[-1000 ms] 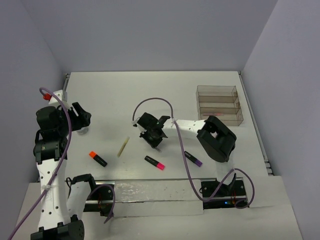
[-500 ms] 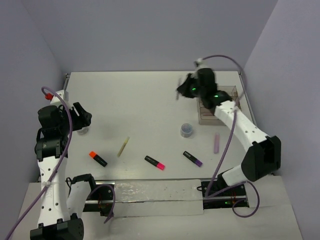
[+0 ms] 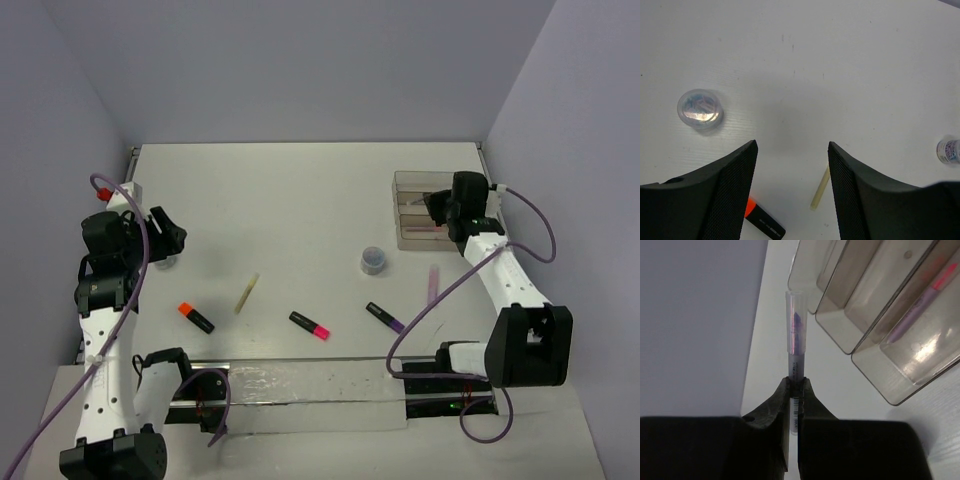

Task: Sort the stationery into containers
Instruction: Place the pen in the storage box.

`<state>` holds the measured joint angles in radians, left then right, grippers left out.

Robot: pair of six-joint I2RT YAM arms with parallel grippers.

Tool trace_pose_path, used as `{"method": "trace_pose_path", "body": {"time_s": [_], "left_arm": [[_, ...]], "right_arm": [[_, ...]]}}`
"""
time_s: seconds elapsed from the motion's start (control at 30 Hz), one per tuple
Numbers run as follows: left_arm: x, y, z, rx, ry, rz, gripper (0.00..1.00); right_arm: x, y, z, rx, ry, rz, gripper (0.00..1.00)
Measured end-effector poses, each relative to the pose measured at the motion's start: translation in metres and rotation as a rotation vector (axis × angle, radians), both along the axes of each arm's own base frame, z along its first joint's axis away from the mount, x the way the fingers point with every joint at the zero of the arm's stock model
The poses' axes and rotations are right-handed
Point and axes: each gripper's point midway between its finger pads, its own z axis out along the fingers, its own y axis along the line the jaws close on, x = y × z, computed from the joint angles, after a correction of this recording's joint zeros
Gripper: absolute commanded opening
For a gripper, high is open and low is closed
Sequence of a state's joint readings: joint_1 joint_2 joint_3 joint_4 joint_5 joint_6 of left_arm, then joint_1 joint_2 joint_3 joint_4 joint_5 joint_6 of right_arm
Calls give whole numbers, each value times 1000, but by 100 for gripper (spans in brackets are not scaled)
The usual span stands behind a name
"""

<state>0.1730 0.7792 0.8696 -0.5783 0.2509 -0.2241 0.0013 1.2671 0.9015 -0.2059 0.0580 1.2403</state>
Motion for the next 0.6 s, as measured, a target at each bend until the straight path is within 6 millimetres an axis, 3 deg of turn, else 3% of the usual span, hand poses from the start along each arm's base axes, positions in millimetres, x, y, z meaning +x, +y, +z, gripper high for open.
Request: {"method": "trace_pose_path", "body": {"time_s": [0.13,0.23,0.37,0.6], "left_arm": [[1,-2,-1,-6,-2,-13,65],[2,-3,-2,-8,2,-16,64],[3,-3,-4,-10,9,-21,64],[4,-5,-5,-14,13,-31,63]], "right_arm": [[4,-25,-13,36,33,-107,0],[13,-36,-40,54,104,-131,0],[11,-39,-79,85,206,-131,0],[-4,-36,-100,95,258,-128,0]]}}
